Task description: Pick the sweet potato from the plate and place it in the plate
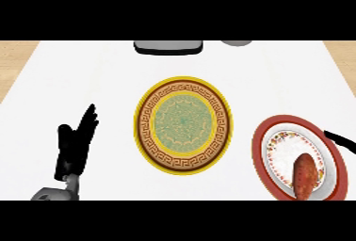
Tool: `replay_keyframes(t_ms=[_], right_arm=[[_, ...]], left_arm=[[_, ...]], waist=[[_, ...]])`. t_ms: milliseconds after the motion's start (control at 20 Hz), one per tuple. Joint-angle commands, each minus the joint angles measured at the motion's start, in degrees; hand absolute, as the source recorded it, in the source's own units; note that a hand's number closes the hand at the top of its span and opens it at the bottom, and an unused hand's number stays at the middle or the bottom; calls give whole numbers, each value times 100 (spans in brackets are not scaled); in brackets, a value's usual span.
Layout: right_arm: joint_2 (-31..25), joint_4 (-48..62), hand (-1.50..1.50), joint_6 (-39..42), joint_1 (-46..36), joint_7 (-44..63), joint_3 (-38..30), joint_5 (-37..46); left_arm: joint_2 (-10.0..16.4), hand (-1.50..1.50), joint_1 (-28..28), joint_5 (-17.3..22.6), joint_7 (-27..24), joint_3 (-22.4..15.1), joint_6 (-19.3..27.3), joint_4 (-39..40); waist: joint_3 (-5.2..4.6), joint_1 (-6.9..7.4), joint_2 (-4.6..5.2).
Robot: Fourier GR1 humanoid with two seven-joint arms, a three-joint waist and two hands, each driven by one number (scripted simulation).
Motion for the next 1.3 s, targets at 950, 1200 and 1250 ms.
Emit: replay_keyframes(t_ms=[950,1200,1250], right_arm=[[1119,1139,-150,880,-816,-155,-120,1891],[1587,825,-150,897,-848,241,-98,2125],[1455,808,-150,1107,-725,110,-327,2056]], left_arm=[[-490,0,-73,-601,-33,446,-300,155],[-586,0,-76,-509,-142,649,-464,310],[-583,0,-208,-560,-151,672,-545,410]], waist=[[5,-34,0],[4,-35,-1],[4,-43,-2]])
